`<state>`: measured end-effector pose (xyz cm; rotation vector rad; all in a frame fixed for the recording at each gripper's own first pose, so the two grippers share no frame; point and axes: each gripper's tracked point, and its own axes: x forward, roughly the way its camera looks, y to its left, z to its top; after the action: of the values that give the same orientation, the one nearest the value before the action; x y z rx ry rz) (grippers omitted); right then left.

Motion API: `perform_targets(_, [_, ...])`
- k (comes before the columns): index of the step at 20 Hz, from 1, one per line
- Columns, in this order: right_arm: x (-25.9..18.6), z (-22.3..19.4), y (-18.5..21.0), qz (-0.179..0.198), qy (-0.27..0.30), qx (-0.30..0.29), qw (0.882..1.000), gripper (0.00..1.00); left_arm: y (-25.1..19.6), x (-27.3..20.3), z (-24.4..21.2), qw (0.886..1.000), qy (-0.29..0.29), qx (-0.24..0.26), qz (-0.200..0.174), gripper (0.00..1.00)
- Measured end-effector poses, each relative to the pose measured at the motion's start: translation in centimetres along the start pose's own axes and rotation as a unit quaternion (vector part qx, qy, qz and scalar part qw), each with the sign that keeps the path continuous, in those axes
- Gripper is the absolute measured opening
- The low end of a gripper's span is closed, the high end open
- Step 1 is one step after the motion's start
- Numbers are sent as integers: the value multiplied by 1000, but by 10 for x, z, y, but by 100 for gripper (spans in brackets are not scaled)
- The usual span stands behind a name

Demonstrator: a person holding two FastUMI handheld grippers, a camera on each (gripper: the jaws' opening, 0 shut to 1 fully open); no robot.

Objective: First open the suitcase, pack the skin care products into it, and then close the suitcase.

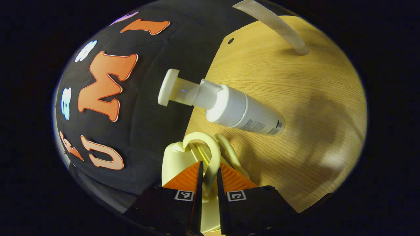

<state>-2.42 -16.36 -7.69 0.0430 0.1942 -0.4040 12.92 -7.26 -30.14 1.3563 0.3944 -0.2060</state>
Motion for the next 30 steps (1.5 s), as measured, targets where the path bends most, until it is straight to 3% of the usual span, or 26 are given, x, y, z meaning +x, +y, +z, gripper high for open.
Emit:
perform_targets(1, [-1, 2, 4, 3, -3, -6, 1000, 94, 3, -3, 3, 1000, -8, -4, -7, 22])
perform_targets(2, [-2, 6, 9, 7, -8, -12, 1000, 94, 7, -8, 4, 1000, -7, -18, -18, 12])
perform_targets(4, [-3, 12, 21, 19, -17, -23, 999, 94, 18, -13, 2, 997, -6, -64, -37, 6])
perform_targets(8, [-1, 20, 62, 58, -17, -18, 998, 95, 56, -30, 4, 981, -12, -174, -87, 2])
perform_targets(12, [1, 40, 104, 86, -43, -25, 995, 94, 108, -46, -3, 947, -31, -293, -125, 2])
perform_targets(17, [-16, 70, 155, 95, -74, -18, 993, 95, 185, -60, -52, 916, -67, -366, -147, 2])
perform_targets(20, [-29, 76, 189, 93, -83, -14, 992, 94, 211, -64, -81, 887, -83, -423, -164, 2])
perform_targets(23, [-45, 80, 224, 94, -87, -5, 992, 94, 252, -64, -147, 850, -97, -485, -181, 1])
perform_targets(30, [-69, 86, 278, 94, -92, 8, 991, 94, 275, -19, -301, 790, -84, -580, -181, 2])
